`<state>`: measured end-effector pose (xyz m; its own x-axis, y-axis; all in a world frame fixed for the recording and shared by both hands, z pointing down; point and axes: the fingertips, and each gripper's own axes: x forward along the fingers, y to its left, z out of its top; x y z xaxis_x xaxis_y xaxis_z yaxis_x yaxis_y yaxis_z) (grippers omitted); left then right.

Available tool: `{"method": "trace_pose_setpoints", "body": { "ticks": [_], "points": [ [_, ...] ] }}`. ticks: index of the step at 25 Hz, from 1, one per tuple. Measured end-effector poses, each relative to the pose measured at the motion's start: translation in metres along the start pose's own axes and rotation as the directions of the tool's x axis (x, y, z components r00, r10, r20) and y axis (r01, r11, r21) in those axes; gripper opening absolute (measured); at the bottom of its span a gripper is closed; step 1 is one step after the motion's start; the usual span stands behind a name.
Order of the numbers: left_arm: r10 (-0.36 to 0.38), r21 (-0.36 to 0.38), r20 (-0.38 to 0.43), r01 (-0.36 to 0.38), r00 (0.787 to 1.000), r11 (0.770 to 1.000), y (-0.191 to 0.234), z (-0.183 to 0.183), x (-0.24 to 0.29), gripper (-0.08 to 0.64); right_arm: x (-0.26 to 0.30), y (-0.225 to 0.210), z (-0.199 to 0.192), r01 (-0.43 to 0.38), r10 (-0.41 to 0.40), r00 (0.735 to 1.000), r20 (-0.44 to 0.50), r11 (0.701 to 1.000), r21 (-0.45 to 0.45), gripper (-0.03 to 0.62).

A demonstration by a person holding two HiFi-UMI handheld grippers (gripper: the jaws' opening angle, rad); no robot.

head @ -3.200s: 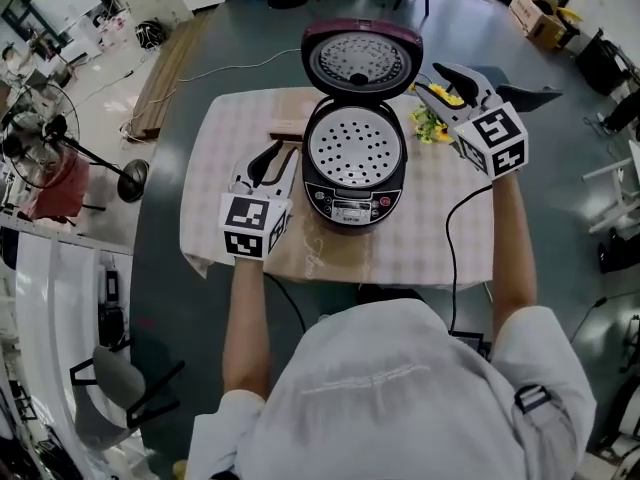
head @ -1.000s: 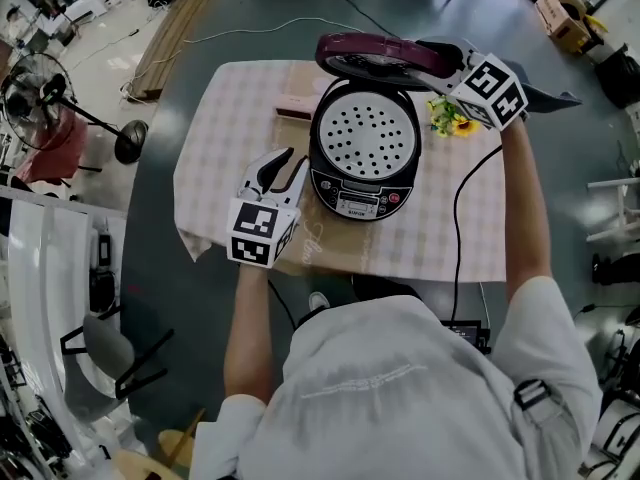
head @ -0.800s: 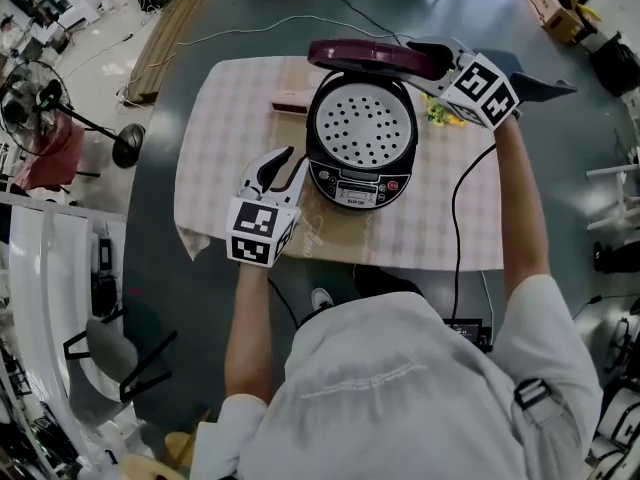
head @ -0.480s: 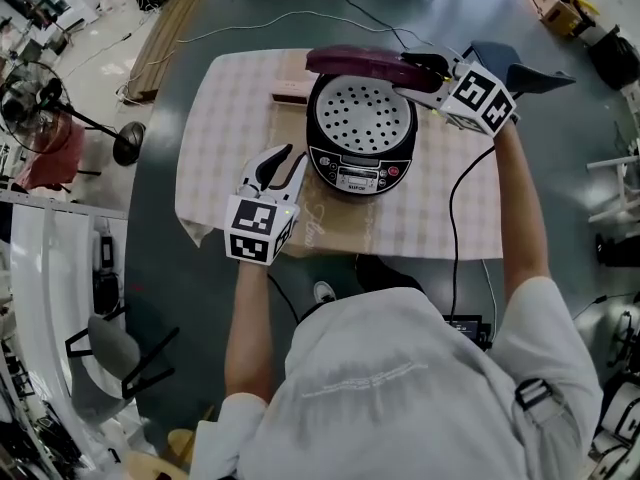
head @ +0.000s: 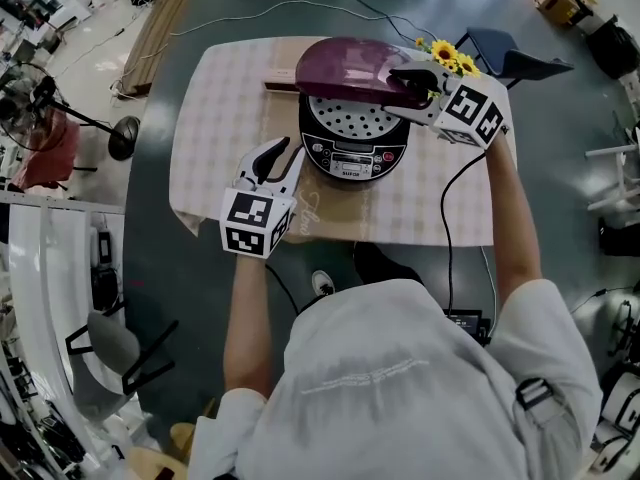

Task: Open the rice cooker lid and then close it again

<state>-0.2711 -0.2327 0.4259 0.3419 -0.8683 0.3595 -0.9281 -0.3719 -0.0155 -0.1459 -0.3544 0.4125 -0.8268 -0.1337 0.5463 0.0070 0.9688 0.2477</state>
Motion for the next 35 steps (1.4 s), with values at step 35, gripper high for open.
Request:
{"method": "trace_pose_setpoints", "body": {
  "ticks": [35],
  "points": [
    [-0.036, -0.044, -0.083, 0.033, 0.996, 0.998, -0.002, -0.041, 0.013, 0.107, 0.044, 0.056, -0.072, -0.121, 0.131, 0.991, -0.032, 0.968, 0.222, 0.172]
  ]
}}
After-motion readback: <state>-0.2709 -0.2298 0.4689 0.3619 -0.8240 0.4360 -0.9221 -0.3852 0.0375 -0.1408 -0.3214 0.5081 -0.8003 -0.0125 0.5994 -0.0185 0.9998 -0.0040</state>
